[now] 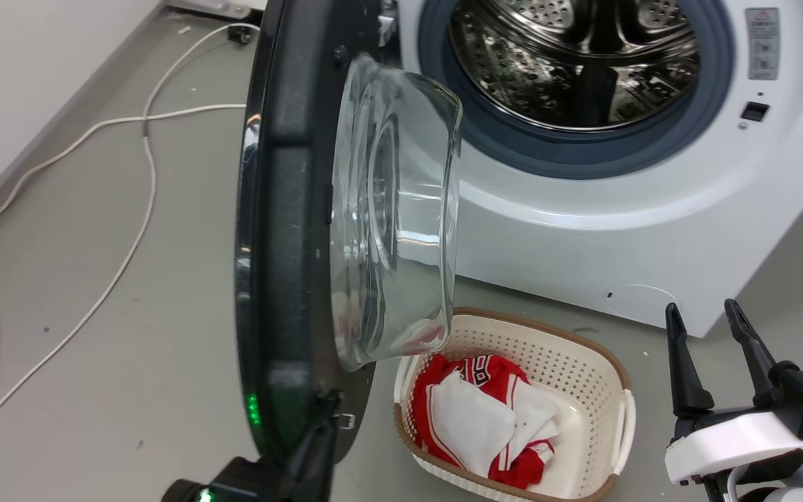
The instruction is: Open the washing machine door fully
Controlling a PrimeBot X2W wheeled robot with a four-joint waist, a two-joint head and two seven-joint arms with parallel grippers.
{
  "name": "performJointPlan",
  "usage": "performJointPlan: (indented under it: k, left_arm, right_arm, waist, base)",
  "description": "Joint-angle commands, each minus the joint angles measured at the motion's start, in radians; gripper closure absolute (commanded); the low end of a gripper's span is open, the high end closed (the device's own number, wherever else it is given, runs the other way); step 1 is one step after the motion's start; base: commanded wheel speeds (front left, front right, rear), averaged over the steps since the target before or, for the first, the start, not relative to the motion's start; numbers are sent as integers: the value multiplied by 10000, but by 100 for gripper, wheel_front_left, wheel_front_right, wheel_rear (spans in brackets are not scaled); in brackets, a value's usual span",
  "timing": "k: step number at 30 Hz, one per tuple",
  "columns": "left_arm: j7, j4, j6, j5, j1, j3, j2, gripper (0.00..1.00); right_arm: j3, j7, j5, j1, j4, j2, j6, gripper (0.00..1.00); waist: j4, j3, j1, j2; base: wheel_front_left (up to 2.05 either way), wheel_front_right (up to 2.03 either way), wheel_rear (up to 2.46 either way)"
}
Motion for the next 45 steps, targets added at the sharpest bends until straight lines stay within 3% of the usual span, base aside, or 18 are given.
performJointPlan:
  k: [1,12,14,20,33,40,45]
  left_arm:
    - [-29,22,164,-1,126,262,147,100]
    - [-412,465,650,-726,-379,2125,669,100]
    - [-547,1094,618,-1206,-733,3019,1059,100]
    - [-1050,2114,659,-1702,-1216,3941,1314,100]
    - [-2015,4666,-118,-2479,-3092,5438,2400,100]
    - [-2181,5926,-533,-2303,-4039,5558,2868,100]
    - [-2224,6345,-605,-2138,-4243,5569,2859,100]
  right_arm:
    - [-8,29,-27,54,-47,16,-7,0]
    - [57,126,-99,-108,-136,16,-7,0]
    - [-50,195,-145,-176,-212,14,-7,0]
    - [-111,244,-156,-294,-288,13,-7,0]
    - [-192,352,-300,-557,-447,13,-7,0]
    - [-164,382,-374,-709,-446,13,-7,0]
    - [-131,314,-357,-782,-371,13,-7,0]
  waist:
    - [221,23,0,0]
    - [438,159,0,0]
    - [328,265,0,0]
    - [140,517,0,0]
    - [-19,1143,0,0]
    - [-89,1331,0,0]
    - [-218,1311,0,0]
  base:
    - [0,0,0]
    - [0,0,0]
    - [0,0,0]
    - [0,0,0]
    - [0,0,0]
    - [0,0,0]
    - [0,0,0]
